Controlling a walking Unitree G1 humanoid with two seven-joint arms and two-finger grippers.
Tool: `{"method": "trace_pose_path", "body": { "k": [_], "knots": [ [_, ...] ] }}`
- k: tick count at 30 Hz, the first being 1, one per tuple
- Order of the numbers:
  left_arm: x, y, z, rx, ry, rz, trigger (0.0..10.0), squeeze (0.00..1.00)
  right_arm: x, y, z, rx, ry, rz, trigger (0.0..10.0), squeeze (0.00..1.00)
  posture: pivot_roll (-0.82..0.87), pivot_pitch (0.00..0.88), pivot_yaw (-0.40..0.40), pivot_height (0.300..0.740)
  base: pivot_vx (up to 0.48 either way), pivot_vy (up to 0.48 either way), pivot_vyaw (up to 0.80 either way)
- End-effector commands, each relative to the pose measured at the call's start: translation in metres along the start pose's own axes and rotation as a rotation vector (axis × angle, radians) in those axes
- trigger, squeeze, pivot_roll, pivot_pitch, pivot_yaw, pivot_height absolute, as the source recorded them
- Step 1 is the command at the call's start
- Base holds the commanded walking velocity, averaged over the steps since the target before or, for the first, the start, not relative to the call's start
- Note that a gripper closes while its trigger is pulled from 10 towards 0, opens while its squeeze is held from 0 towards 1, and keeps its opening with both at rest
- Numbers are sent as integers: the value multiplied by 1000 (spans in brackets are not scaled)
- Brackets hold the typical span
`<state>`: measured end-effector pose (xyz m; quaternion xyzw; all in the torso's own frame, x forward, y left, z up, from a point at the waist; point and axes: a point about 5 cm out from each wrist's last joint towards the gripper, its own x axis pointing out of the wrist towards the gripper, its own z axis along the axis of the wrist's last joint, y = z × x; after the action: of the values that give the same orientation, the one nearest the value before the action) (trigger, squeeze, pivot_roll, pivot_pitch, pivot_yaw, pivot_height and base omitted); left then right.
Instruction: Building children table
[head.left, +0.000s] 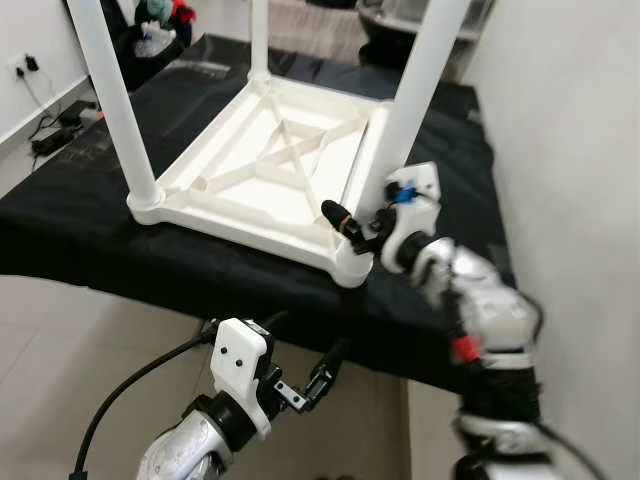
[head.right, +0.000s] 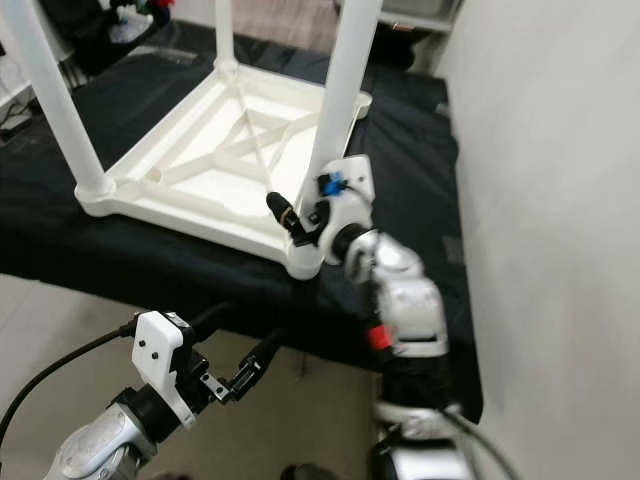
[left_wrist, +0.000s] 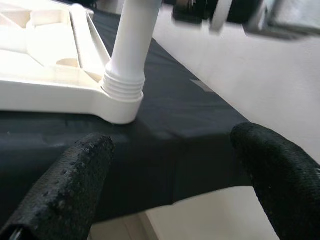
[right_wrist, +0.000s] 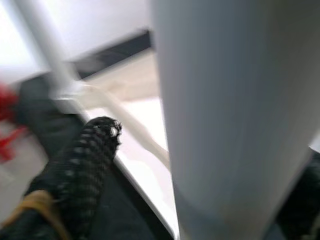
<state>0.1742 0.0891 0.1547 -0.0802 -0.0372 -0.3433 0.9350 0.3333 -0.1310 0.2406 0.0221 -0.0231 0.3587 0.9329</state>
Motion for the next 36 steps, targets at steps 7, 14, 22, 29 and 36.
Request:
{"method": "trace_pose_path", "body": {
  "k": [7,14,22,29,36],
  "knots": [
    [-7,-11,6,-9,11,-19,10000,0,-1,-12,23,-65,-73,297,10000,1000,63,268,-114,740,0,0,0],
    [-18,-24,15,-29,28,-33,10000,0,-6,-32,55,-109,-40,615,10000,1000,95,319,-100,740,0,0,0],
    [-25,-34,20,-45,47,-46,10000,0,9,-28,77,-103,-166,769,10000,0,119,338,-79,740,0,0,0],
    [-27,-36,21,-49,63,-45,10000,0,13,-29,91,-105,-244,825,0,0,131,337,-71,740,0,0,0],
    [-25,-33,22,-45,73,-47,10000,0,6,-35,105,-85,-307,857,0,0,123,328,-69,740,0,0,0]
  ]
}}
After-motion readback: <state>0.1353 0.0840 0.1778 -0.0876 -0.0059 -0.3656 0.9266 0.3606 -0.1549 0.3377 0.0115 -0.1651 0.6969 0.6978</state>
